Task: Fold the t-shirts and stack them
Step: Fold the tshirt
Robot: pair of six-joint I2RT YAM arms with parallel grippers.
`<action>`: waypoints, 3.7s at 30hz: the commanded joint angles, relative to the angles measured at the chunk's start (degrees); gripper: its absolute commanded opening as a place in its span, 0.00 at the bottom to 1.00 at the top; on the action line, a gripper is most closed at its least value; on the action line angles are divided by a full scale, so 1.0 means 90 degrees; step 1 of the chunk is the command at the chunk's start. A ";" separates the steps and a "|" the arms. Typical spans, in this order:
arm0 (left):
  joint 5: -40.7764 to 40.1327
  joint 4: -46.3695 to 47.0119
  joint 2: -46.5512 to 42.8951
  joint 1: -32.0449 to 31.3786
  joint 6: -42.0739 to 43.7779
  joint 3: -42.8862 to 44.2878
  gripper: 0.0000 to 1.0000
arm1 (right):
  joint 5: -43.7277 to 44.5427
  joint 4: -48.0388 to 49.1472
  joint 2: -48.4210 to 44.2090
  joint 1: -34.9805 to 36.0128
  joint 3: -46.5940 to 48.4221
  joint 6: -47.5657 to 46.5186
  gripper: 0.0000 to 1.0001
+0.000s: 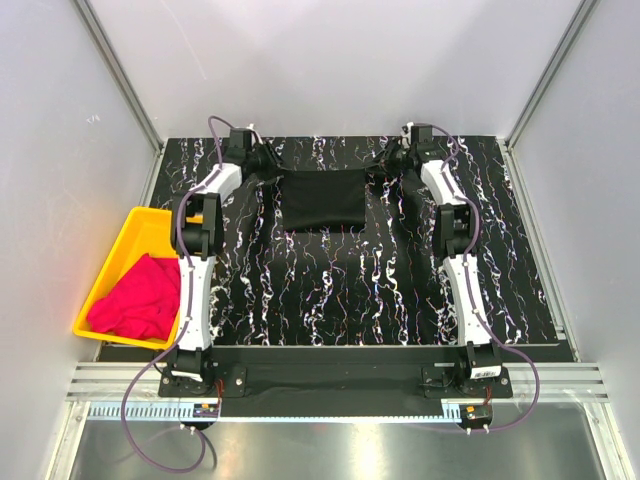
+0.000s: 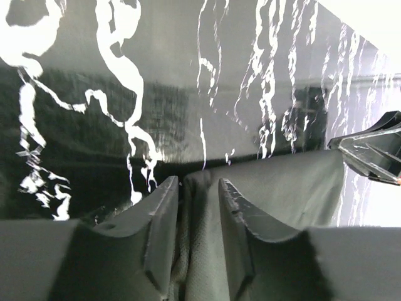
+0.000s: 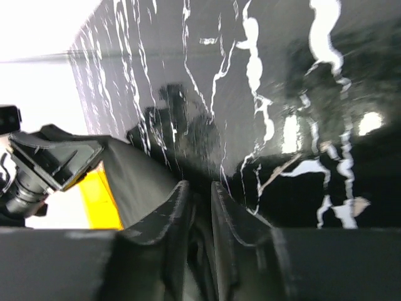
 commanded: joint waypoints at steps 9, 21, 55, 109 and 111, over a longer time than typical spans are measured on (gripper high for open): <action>-0.0119 -0.0432 -0.1525 0.0257 0.0536 -0.0187 0.49 | 0.0010 0.0081 -0.1303 -0.0606 -0.0528 0.0503 0.43; 0.1493 0.1119 -0.3636 -0.1080 -0.0195 -0.4113 0.33 | -0.0810 -0.0253 -0.3980 0.0448 -0.3896 -0.0463 0.11; 0.1376 0.2196 -0.2269 -0.1316 -0.0911 -0.4605 0.23 | -0.1485 0.1515 -0.3570 0.0557 -0.6818 -0.0602 0.04; 0.1894 -0.0021 -0.2571 -0.1628 0.0397 -0.4614 0.26 | -0.0527 0.1192 -0.4556 -0.0157 -0.6602 -0.0172 0.62; 0.1796 -0.0412 -0.3086 -0.1619 0.0787 -0.4925 0.26 | -0.0547 0.1192 -0.4683 -0.0089 -0.6827 -0.0201 0.62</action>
